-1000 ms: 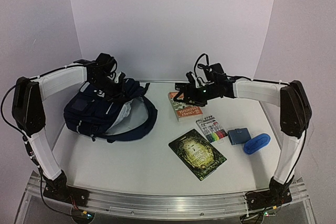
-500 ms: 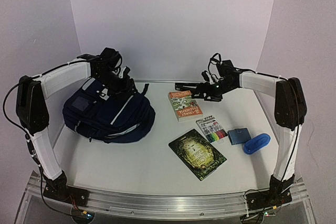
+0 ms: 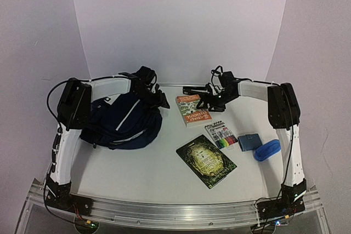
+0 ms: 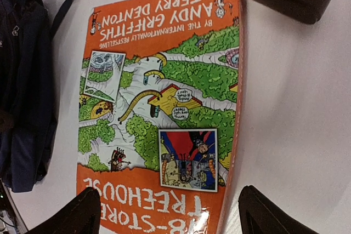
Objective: Pack the student bag
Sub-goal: Pick up the book from the center of the board.
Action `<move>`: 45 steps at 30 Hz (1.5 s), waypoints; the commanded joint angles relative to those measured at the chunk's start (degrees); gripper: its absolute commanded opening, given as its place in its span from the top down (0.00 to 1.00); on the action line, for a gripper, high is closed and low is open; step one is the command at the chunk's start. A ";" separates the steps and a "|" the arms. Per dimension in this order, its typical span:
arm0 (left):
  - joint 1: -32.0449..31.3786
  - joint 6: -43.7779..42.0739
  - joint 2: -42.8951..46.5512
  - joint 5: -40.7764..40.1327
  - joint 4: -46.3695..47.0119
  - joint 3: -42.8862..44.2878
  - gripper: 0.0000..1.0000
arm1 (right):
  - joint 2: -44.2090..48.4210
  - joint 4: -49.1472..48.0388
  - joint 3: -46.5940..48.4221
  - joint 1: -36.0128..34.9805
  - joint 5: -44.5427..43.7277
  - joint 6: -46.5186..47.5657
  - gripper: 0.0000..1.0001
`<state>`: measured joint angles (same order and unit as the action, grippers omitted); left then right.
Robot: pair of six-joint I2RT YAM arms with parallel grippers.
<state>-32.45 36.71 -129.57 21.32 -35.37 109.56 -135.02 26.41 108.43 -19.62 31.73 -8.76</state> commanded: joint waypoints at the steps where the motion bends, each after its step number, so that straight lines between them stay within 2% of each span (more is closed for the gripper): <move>1: -0.28 5.04 -4.23 3.41 7.71 7.28 0.43 | -1.72 -0.32 1.61 -0.50 5.53 -2.23 0.16; 10: -0.79 6.79 -12.59 5.16 6.32 14.24 0.42 | -1.36 -2.74 -3.00 -3.11 11.36 -7.21 0.20; 20: -1.58 7.52 -15.93 9.73 7.48 15.06 0.43 | -1.74 -4.82 -5.13 -6.22 9.95 -9.39 0.23; 30: -3.40 5.10 -7.61 17.53 20.64 8.70 0.84 | -1.35 -5.75 -5.69 -6.75 10.88 -10.56 0.25; 32: -3.39 5.09 -7.27 18.58 20.86 8.59 0.85 | -1.13 -5.92 -5.64 -6.76 11.34 -10.69 0.25; 35: -3.31 5.49 -8.52 18.83 19.30 9.67 0.71 | -0.80 -6.07 -5.51 -6.75 11.87 -10.73 0.25; 36: -3.31 5.57 -8.99 18.58 18.02 10.18 0.72 | -0.60 -6.03 -5.43 -6.77 12.02 -10.67 0.25; 39: -2.95 5.61 -9.93 16.27 14.08 11.76 0.98 | 0.64 -5.94 -5.57 -6.42 12.43 -10.49 0.23; 45: 0.19 10.05 -2.42 17.82 24.73 2.24 1.00 | 5.38 -5.94 -9.03 -2.76 16.32 -11.58 0.09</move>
<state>-33.15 43.83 -140.75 34.67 -19.36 116.19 -135.04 21.00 101.98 -24.13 43.44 -19.84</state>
